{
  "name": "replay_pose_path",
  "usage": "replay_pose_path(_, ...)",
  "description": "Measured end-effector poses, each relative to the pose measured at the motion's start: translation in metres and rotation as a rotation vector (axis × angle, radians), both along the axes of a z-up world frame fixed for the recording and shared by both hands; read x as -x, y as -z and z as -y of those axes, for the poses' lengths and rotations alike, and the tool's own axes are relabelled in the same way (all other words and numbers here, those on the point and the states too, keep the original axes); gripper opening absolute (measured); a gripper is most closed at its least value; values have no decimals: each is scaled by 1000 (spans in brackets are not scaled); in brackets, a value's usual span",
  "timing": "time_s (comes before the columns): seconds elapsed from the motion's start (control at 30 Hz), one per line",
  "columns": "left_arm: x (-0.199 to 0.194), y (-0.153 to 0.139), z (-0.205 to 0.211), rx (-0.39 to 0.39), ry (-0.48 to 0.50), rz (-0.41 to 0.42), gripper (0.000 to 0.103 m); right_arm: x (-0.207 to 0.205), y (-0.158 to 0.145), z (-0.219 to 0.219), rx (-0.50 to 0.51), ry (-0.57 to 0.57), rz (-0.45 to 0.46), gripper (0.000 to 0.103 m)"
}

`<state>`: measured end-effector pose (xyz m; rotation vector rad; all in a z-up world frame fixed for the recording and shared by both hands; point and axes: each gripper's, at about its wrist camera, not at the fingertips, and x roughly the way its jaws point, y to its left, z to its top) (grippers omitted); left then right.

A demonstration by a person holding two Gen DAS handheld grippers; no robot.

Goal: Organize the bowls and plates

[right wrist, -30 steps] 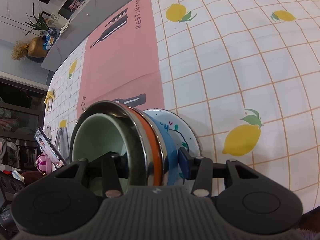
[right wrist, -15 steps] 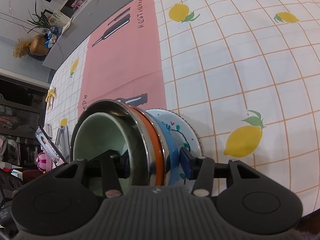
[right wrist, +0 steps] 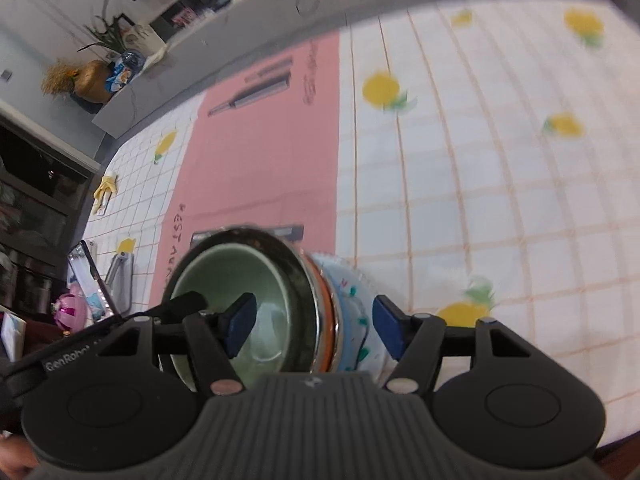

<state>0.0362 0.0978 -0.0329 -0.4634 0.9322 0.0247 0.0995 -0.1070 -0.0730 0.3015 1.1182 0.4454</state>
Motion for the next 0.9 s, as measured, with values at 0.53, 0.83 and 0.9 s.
replay_pose_path(0.53,67,-82,68,-257,248,346,68,85,-85,49,170,-36,416,73)
replay_pose_path(0.83,101,-72,97,-390,303,414,70,138,-81,63,247,-7,541,77)
replay_pose_path(0.9,107,-65,100,-422,302,405,71,149,-77,64,259,13,554,77)
